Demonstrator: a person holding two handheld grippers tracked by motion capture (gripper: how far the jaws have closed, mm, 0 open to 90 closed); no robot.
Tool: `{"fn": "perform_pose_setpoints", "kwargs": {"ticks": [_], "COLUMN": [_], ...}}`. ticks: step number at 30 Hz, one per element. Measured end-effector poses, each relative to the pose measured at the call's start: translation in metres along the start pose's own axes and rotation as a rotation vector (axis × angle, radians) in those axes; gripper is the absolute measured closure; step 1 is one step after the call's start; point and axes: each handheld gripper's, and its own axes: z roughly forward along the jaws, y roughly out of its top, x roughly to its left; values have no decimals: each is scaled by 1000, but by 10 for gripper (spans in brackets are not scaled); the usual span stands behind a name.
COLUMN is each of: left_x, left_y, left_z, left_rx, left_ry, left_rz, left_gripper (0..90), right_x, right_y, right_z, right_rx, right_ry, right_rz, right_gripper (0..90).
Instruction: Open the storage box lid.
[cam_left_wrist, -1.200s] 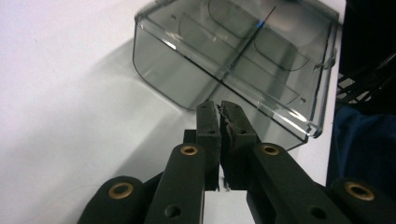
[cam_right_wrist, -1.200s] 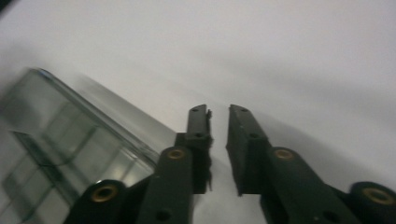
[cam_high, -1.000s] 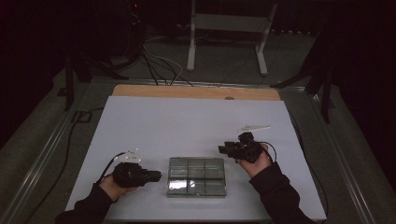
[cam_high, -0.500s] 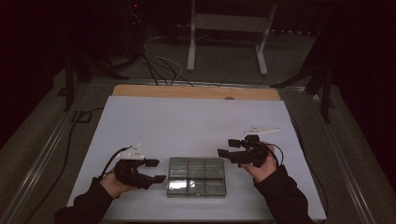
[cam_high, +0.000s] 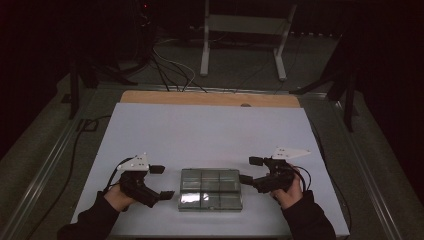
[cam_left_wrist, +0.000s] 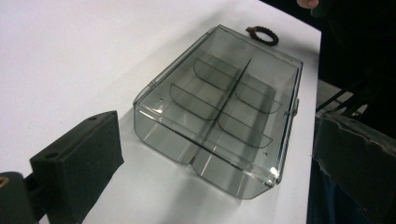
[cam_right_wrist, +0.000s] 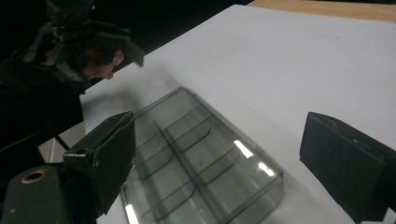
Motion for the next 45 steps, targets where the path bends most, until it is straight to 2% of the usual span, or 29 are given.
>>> {"fn": "perform_pose_setpoints", "kwargs": {"ticks": [3, 8, 13, 16, 17, 19, 21, 25, 27, 29, 31, 33, 34, 36, 37, 38, 39, 41, 43, 44, 45], "left_x": [-2, -3, -3, -5, -5, -5, -4, -2, -3, -4, -6, -6, -7, -7, -7, -7, -7, -7, -7, -7, -6], "left_y": [-3, -11, -18, -21, -22, -24, -26, -31, -33, -34, -35, -36, -36, -37, -37, -37, -37, -38, -39, -39, -40], "left_z": [-2, -2, -1, -1, -1, -1, -1, -1, 0, 1, 2, 3, 3, 4, 4, 4, 5, 6, 8, 8, 9], "left_rx": [-12, -11, -17, -29, -27, -21, -12, -18, -5, 14, 33, 56, 63, 71, 71, 85, 93, 94, 108, 108, 115], "left_ry": [-29, -35, -60, -80, -84, -87, -93, -93, -84, -72, -54, -58, -52, -48, -48, -54, -54, -62, -65, -65, -83], "left_rz": [16, 32, 27, 41, 49, 61, 48, 37, 39, 59, 87, 94, 100, 86, 86, 88, 91, 88, 88, 88, 90], "left_gripper": [22, 23, 25, 25, 25, 27, 26, 26, 26, 26, 27, 27, 52, 165, 167, 167, 224, 291, 405, 441, 441], "right_x": [2, 6, 9, 10, 10, 8, 6, 3, 3, 5, 6, 7, 7, 8, 8, 8, 9, 8, 8, 8, 8], "right_y": [-8, -18, -30, -38, -41, -47, -51, -59, -61, -62, -65, -66, -67, -68, -68, -69, -70, -72, -73, -73, -73], "right_z": [-4, -12, -18, -21, -22, -23, -25, -23, -23, -22, -21, -19, -19, -17, -17, -16, -16, -16, -15, -15, -15], "right_rx": [8, 16, 35, 48, 52, 54, 64, 93, 97, 114, 129, 153, 165, 181, 181, 190, 214, 233, 242, 242, 248], "right_ry": [9, 18, -5, -19, -21, 7, 14, 0, 5, -33, -42, -56, -68, -87, -87, -97, -114, -120, -124, -124, -121], "right_rz": [2, -12, -34, -51, -48, -13, 11, 22, 17, -7, -21, -24, -32, -43, -43, -52, -81, -90, -94, -94, -96], "right_gripper": [88, 70, 59, 59, 61, 75, 131, 145, 145, 153, 157, 207, 232, 284, 284, 336, 386, 449, 519, 519, 542]}}
